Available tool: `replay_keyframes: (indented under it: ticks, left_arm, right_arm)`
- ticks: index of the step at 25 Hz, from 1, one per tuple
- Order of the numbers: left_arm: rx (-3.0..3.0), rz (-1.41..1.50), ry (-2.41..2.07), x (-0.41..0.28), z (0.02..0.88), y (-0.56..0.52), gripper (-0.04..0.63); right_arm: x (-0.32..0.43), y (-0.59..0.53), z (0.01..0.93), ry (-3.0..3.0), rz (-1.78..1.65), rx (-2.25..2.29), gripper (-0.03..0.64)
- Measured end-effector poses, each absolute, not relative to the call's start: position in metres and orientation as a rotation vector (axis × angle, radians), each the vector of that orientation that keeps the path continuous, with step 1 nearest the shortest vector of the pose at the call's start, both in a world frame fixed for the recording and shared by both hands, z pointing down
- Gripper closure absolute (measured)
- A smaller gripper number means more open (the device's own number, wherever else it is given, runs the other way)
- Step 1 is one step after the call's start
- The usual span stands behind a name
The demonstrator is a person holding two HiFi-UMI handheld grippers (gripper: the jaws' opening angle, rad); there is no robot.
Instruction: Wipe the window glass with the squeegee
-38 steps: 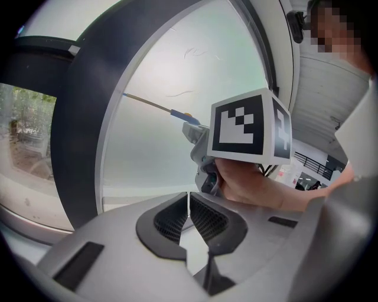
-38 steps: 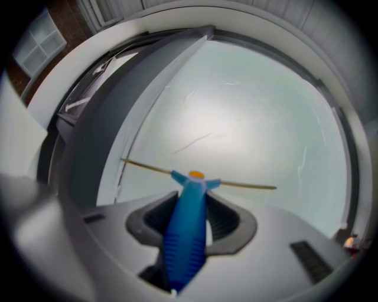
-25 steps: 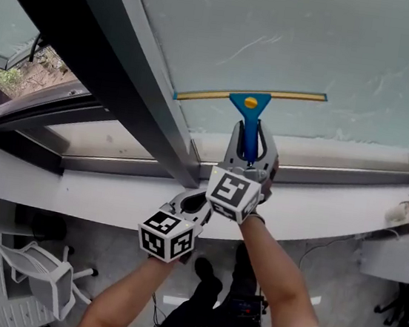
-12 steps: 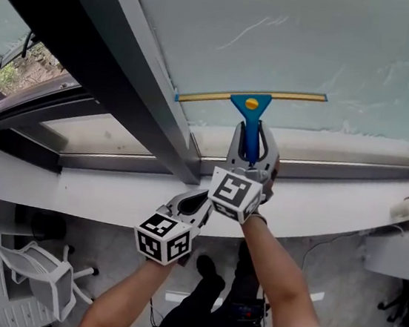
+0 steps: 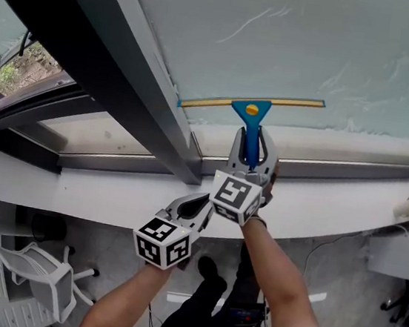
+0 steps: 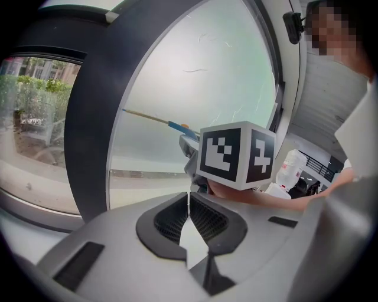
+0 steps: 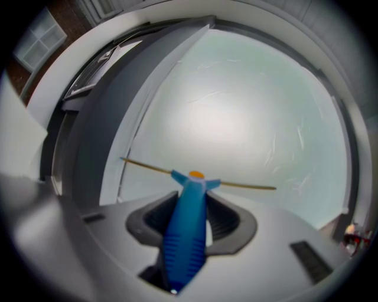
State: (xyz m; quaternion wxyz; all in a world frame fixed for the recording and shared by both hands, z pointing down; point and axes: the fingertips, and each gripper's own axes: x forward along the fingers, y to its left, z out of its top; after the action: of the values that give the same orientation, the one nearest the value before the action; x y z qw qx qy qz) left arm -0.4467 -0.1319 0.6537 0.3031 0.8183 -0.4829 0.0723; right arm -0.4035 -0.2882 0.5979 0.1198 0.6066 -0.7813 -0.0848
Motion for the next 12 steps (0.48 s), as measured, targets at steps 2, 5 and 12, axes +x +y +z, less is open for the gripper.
replay_keyframes:
  ticks: [2, 5, 12]
  left_arm:
    - [2.164, 0.197, -1.279, -0.447, 0.657, -0.131, 0.561]
    - [2.158, 0.202, -1.278, -0.448, 0.662, -0.130, 0.561]
    - [2.144, 0.216, -1.293, -0.454, 0.670, -0.131, 0.561]
  right_arm:
    - [-0.403, -0.288, 0.602, -2.277, -0.253, 1.772, 0.462]
    - [-0.403, -0.287, 0.614, -2.259, -0.238, 1.762, 0.462]
    - [-0.401, -0.287, 0.646, -2.225, -0.191, 1.723, 0.462]
